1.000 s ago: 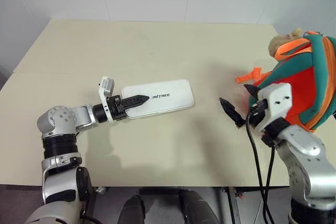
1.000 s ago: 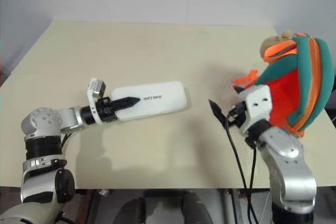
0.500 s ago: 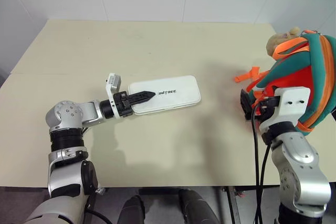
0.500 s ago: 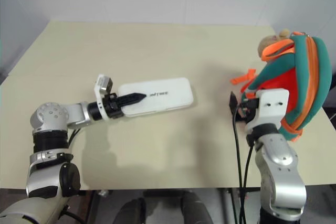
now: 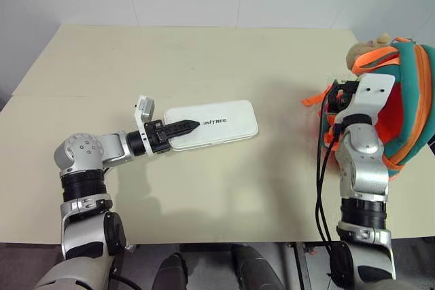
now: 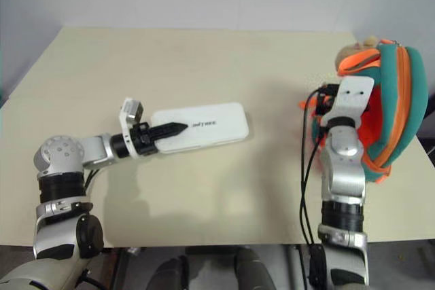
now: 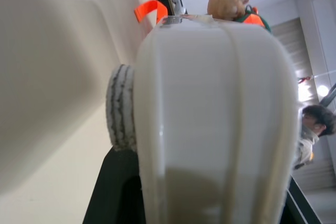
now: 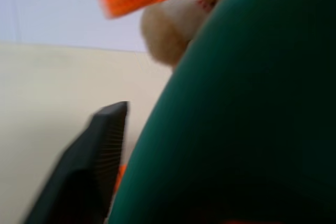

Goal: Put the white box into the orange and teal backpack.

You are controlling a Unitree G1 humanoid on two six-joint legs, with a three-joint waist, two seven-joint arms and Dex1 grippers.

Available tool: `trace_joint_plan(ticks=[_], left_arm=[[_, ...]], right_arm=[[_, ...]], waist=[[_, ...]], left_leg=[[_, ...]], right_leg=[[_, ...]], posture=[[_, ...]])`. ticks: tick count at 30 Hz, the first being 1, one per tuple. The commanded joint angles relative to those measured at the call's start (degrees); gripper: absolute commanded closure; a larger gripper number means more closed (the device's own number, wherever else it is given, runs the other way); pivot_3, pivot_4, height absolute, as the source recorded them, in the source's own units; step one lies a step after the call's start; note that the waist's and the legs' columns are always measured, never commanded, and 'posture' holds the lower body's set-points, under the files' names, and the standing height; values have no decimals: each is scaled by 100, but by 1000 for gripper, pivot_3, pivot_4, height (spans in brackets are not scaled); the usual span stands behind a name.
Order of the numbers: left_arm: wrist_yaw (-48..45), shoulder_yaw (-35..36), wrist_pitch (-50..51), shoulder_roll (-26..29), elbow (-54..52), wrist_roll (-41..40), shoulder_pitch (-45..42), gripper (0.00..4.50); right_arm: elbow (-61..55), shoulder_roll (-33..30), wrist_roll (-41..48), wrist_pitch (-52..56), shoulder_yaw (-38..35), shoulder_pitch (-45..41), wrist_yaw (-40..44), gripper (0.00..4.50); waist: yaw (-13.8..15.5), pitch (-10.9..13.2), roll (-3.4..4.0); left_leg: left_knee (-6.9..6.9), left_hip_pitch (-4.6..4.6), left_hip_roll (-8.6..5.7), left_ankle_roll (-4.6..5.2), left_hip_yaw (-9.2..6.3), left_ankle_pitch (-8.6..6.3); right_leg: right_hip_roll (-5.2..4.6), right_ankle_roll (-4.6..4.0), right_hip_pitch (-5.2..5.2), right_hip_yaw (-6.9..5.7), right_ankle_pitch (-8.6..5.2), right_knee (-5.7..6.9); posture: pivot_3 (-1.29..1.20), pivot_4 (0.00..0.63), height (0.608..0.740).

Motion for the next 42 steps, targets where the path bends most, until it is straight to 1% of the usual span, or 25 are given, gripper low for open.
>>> trace_joint_plan(ticks=[1, 5, 7, 8, 13, 18, 26, 32, 36, 42], left_arm=[[88, 222, 49, -52, -314, -267, 56, 3200], [202, 323, 59, -85, -392, -331, 102, 3200], [254, 346, 68, -104, -417, -363, 117, 3200], [277, 355, 68, -111, -422, -377, 121, 3200], [314, 344, 0, -106, -341, -360, 101, 3201], [270, 244, -221, -22, -69, -240, -52, 3201], [140, 68, -614, 255, 397, -137, -246, 3201], [-15, -49, -927, 578, 751, -54, -370, 3201], [-160, -126, -1138, 811, 1019, 54, -496, 3201], [-538, -346, -1411, 1219, 1470, 259, -743, 3201]], right_arm=[[253, -178, -72, -388, -132, -189, -188, 2360], [231, -211, -17, -424, -98, -164, -155, 3763], [104, -217, 79, -375, -87, -99, -29, 4354], [56, -219, 119, -361, -81, -75, 26, 4500], [-700, -204, 647, 105, 109, 187, 810, 4500], [-1773, -310, 1252, 897, 459, 474, 1669, 4500], [-3070, -647, 2414, 2112, 763, 466, 2733, 4500], [-3863, -1072, 3652, 3016, 859, 270, 3543, 4500], [-4145, -1313, 4486, 3441, 852, 56, 3895, 4500], [-4469, -1913, 6015, 4001, 889, -268, 4695, 4500]], waist=[[0, 0, 0], [3, 0, 0], [1, 0, 0], [1, 0, 0], [-1, 0, 0], [-25, 1, 1], [-9, 1, 1], [-4, 1, 1], [7, 2, 1], [13, 2, 0]], left_leg=[[0, 0, 0, 0, 0, 0], [1, -1, 0, 0, 1, 0], [2, 0, -1, -2, 1, 1], [3, 0, -1, -3, 1, 1], [2, 0, 0, -5, -1, 3], [1, 3, 2, -7, -1, 4], [2, 3, 1, -9, -2, 5], [-2, -1, 2, -7, -1, 4], [-4, -4, 3, -6, -1, 3], [-7, -10, 3, -2, -1, -1]], right_leg=[[0, 0, 0, 0, 0, -1], [-1, 0, 0, 0, 0, 0], [-1, 1, 1, 0, 1, 2], [-1, 2, 1, 0, 1, 3], [1, 2, 1, 0, 1, 4], [4, 2, 0, 0, 1, 8], [4, 2, 0, -1, 1, 8], [4, 1, -4, -1, 0, 2], [5, -2, -9, -2, -1, 3], [4, -4, -12, -5, -4, -6]], posture=[[0, 150, 740], [0, 150, 740], [0, 150, 740], [0, 150, 740], [0, 150, 740], [0, 150, 740], [0, 150, 740], [0, 150, 740], [0, 150, 740], [0, 150, 740]])
